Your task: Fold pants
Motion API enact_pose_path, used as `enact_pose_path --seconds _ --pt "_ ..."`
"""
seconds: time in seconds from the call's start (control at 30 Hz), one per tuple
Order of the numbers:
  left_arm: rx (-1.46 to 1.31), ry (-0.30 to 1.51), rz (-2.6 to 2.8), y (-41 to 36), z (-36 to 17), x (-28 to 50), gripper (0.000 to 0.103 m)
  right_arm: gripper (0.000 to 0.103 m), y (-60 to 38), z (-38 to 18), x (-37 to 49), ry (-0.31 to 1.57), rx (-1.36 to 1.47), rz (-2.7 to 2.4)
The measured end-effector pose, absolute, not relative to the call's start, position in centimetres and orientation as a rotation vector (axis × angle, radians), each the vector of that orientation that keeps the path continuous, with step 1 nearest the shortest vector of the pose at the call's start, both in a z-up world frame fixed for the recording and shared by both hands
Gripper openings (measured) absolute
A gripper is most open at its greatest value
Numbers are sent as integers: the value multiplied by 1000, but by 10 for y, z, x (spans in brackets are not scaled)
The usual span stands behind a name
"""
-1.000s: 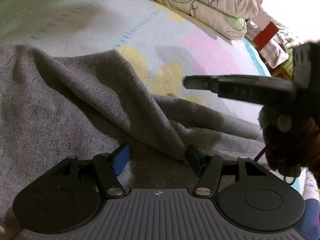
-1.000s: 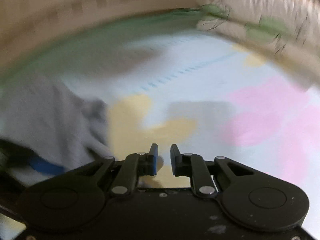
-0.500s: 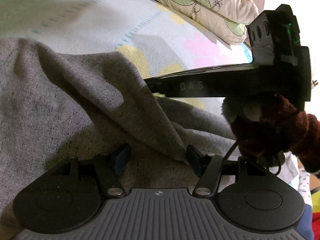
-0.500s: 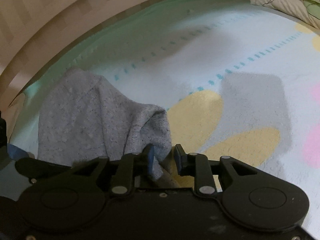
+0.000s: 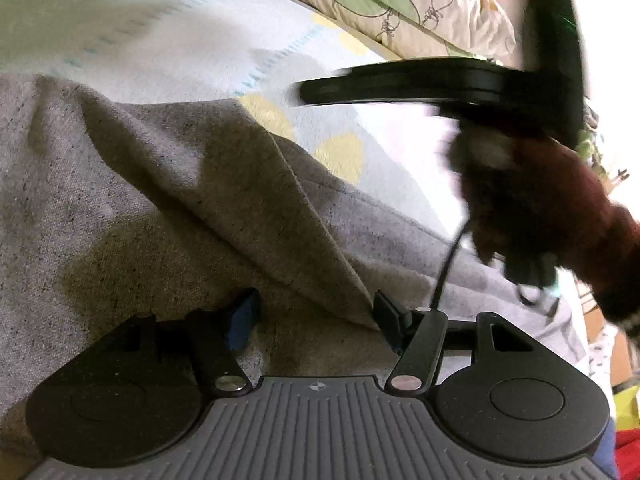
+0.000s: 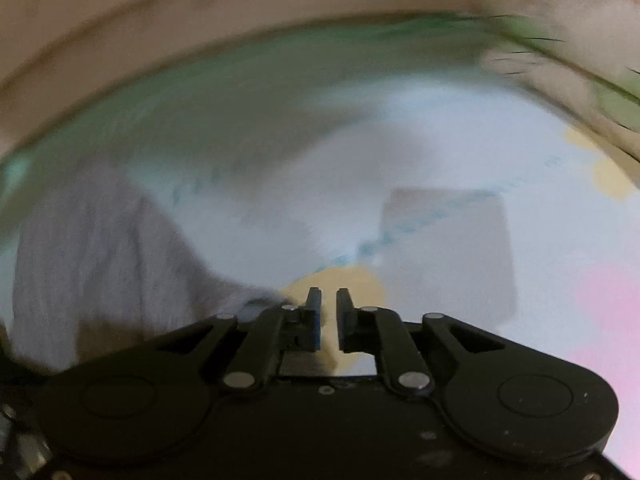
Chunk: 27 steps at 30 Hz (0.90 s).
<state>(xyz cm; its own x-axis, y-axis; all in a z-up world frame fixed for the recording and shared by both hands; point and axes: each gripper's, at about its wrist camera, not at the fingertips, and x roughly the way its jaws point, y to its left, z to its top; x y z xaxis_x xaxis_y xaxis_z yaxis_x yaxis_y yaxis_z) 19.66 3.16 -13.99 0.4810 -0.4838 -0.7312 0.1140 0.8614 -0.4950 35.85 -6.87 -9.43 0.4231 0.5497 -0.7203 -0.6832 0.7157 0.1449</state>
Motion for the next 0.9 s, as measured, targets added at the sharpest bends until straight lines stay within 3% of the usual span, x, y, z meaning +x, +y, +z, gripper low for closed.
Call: enact_pose_path --seconds 0.27,0.57,0.77,0.9 --pt "-416 993 -403 39 -122 189 61 13 -196 -53 276 784 -29 596" --pt "-312 1090 -460 16 -128 197 61 15 -238 -76 154 835 -15 519" --pt "-198 1081 -475 -1 -122 214 61 15 -217 -109 154 898 -77 565" --pt "-164 956 -399 -1 -102 245 61 13 -216 -106 189 777 -111 425"
